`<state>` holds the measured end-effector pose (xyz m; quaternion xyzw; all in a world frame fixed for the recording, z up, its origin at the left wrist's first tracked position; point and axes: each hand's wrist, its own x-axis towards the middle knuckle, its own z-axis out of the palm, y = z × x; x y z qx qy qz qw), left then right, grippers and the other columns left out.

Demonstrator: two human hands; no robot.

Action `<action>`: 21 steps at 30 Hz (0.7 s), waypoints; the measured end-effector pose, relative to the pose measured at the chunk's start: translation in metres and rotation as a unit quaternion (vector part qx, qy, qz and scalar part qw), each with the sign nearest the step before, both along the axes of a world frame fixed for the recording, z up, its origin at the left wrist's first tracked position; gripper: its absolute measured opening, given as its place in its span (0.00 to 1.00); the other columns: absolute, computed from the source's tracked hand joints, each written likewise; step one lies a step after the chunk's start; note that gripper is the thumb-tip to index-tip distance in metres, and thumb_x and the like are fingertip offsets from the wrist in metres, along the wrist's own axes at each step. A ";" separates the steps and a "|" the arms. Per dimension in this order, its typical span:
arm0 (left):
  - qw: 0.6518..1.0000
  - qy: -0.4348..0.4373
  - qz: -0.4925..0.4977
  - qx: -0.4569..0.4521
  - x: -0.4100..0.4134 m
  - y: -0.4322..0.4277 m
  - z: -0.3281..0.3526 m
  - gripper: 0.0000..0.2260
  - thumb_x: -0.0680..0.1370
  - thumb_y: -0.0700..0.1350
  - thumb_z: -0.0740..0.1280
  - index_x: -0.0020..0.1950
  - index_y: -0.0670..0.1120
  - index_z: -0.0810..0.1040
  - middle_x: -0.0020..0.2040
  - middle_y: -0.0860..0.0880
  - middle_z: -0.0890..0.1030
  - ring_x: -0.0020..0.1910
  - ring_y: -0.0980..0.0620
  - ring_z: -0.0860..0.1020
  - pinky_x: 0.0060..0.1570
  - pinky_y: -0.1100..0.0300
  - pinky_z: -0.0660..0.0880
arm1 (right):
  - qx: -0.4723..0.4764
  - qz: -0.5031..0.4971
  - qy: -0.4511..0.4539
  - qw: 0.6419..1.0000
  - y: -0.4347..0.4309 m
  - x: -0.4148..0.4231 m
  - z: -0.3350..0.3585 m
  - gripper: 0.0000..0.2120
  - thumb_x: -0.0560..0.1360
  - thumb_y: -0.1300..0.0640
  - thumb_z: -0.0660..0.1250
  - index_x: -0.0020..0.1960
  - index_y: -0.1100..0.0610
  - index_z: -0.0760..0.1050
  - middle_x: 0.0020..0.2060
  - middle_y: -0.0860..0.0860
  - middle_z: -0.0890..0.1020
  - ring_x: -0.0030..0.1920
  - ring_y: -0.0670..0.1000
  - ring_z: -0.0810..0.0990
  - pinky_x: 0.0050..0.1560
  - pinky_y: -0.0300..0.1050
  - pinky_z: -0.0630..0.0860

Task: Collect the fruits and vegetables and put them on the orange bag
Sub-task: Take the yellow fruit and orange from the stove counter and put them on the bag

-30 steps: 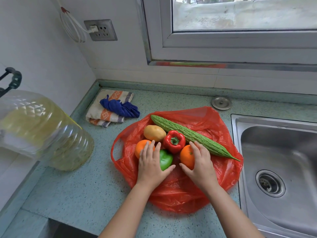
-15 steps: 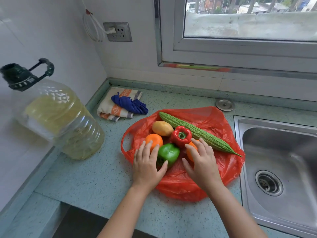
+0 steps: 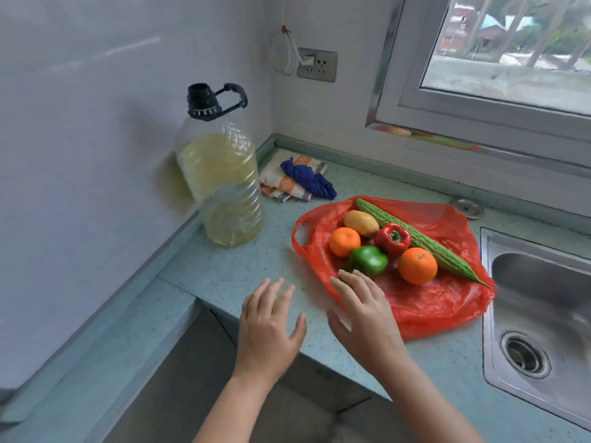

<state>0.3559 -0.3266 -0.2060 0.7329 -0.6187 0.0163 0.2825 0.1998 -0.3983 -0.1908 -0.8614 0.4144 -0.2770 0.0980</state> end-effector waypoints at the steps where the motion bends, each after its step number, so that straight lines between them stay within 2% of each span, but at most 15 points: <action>1: 1.000 0.007 0.009 -0.002 0.004 0.012 -0.001 0.20 0.73 0.53 0.59 0.58 0.42 0.77 0.59 0.42 0.78 0.63 0.46 0.68 0.63 0.52 0.62 | 0.007 0.012 0.002 1.000 0.010 0.007 0.001 0.21 0.69 0.51 0.62 0.59 0.58 0.74 0.57 0.56 0.78 0.60 0.60 0.73 0.57 0.57 0.73; 4: 0.999 0.018 0.042 -0.007 0.015 0.048 -0.007 0.20 0.74 0.53 0.60 0.58 0.42 0.77 0.59 0.43 0.78 0.63 0.45 0.70 0.63 0.51 0.62 | 0.019 0.045 0.023 0.999 0.038 0.023 0.001 0.21 0.70 0.48 0.60 0.59 0.57 0.74 0.58 0.55 0.78 0.61 0.60 0.73 0.58 0.56 0.73; 8: 0.994 0.029 0.098 -0.028 0.025 0.093 -0.010 0.19 0.73 0.52 0.60 0.58 0.42 0.77 0.59 0.43 0.78 0.62 0.46 0.69 0.61 0.46 0.69 | 0.021 0.085 0.031 0.996 0.071 0.044 0.007 0.20 0.70 0.48 0.59 0.58 0.56 0.74 0.57 0.55 0.78 0.61 0.59 0.73 0.57 0.55 0.71; 13: 0.985 0.029 0.162 -0.052 0.028 0.138 -0.014 0.19 0.73 0.50 0.61 0.57 0.40 0.77 0.58 0.41 0.78 0.61 0.44 0.70 0.56 0.40 0.73 | 0.028 0.143 0.033 0.989 0.100 0.060 0.014 0.20 0.71 0.48 0.58 0.59 0.56 0.74 0.58 0.55 0.78 0.61 0.59 0.73 0.58 0.53 0.70; 18: 0.971 0.017 0.233 -0.057 0.019 0.170 -0.005 0.18 0.72 0.49 0.61 0.56 0.40 0.77 0.57 0.41 0.78 0.59 0.43 0.73 0.56 0.44 0.73 | 0.026 0.219 0.036 0.975 0.111 0.074 0.018 0.21 0.71 0.48 0.58 0.60 0.56 0.74 0.58 0.54 0.78 0.61 0.59 0.73 0.58 0.55 0.72; 21: 0.958 0.012 0.279 -0.058 0.009 0.182 0.006 0.18 0.72 0.49 0.61 0.56 0.40 0.78 0.57 0.41 0.79 0.59 0.43 0.73 0.59 0.48 0.68 | 0.018 0.261 0.025 0.965 0.112 0.079 0.025 0.21 0.71 0.48 0.58 0.59 0.57 0.74 0.58 0.54 0.78 0.61 0.59 0.74 0.58 0.54 0.72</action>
